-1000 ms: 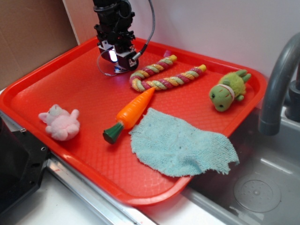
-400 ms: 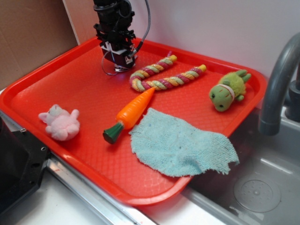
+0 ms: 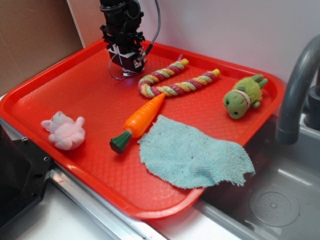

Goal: Grab the silver keys.

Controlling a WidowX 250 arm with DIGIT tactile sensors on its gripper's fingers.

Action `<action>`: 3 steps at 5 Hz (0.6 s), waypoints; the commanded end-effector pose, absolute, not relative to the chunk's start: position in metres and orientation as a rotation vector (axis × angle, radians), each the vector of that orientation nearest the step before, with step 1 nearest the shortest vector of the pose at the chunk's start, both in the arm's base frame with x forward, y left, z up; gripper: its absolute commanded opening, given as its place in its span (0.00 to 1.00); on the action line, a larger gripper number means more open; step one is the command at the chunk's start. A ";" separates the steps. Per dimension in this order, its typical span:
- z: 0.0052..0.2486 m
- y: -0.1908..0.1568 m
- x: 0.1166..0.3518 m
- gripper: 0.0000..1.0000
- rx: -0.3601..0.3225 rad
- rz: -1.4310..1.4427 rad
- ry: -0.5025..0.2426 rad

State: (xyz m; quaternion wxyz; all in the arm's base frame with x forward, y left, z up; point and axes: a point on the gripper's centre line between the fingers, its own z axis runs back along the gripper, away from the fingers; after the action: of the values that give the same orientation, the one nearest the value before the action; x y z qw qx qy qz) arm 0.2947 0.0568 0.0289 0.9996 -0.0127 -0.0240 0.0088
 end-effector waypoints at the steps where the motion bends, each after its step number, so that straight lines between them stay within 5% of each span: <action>1: 0.094 0.051 0.286 0.00 -0.016 0.080 -0.129; 2: 0.144 0.024 0.272 0.00 -0.022 0.151 -0.127; 3: 0.197 0.020 0.268 0.00 -0.101 0.217 -0.107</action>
State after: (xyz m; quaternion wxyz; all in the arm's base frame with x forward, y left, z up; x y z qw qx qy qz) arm 0.2620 0.0156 0.1802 0.9935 -0.0521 -0.0153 0.0998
